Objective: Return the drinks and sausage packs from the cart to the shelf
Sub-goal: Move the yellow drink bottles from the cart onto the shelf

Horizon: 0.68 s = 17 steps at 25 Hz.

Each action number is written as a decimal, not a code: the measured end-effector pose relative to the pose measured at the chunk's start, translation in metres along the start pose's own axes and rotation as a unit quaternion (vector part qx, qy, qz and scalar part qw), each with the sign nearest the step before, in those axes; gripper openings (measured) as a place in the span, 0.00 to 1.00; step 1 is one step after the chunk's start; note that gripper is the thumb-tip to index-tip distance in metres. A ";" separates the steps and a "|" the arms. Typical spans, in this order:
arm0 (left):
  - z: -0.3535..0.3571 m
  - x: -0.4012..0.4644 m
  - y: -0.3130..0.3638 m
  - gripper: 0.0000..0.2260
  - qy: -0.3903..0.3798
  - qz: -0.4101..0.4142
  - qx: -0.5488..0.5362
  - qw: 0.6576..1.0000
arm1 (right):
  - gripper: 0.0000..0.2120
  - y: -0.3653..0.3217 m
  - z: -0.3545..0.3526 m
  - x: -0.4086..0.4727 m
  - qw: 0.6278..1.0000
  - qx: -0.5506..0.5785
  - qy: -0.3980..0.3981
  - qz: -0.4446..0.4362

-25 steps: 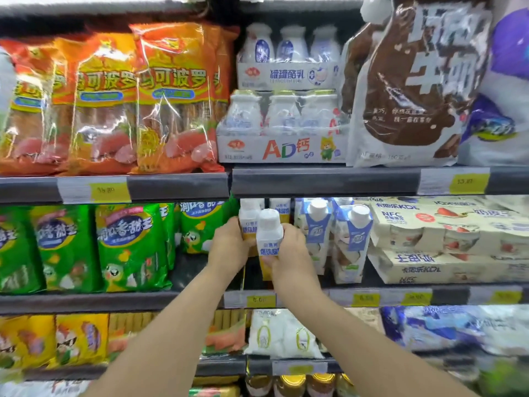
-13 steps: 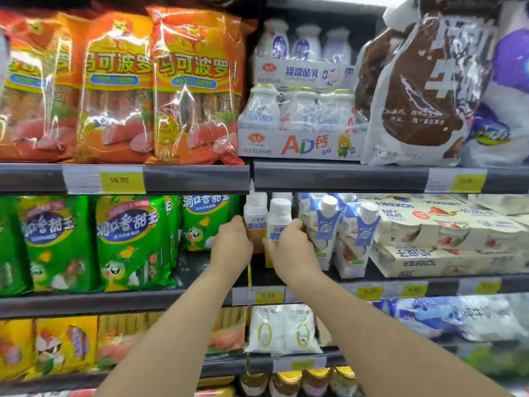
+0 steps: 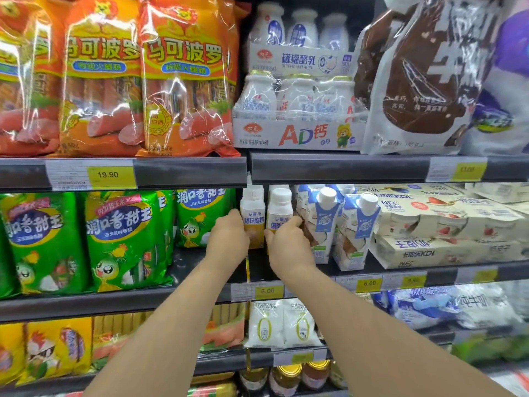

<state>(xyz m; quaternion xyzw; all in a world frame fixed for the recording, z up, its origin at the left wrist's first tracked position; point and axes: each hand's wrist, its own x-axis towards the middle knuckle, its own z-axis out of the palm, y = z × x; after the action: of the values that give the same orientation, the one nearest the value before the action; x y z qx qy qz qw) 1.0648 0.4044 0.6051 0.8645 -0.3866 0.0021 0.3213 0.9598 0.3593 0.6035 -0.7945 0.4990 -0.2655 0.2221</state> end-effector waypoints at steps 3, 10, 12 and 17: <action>0.000 0.000 0.002 0.13 -0.005 -0.008 0.009 1.000 | 0.24 -0.005 0.009 0.004 0.999 0.027 -0.004 0.030; -0.001 0.000 0.003 0.13 -0.013 -0.024 -0.008 1.000 | 0.35 -0.001 0.020 -0.027 0.972 0.224 -0.037 0.054; -0.001 0.001 0.003 0.14 -0.011 -0.025 -0.009 1.000 | 0.39 0.000 0.018 -0.047 0.984 0.167 -0.063 0.010; 0.001 0.004 0.002 0.14 -0.013 -0.022 -0.030 0.999 | 0.43 -0.003 0.016 -0.056 0.988 -0.012 -0.153 -0.031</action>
<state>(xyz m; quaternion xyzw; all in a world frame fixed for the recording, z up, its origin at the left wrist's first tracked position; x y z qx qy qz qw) 1.0658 0.4005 0.6063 0.8627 -0.3717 -0.0272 0.3418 0.9520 0.4128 0.5826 -0.8435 0.4372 -0.1415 0.2780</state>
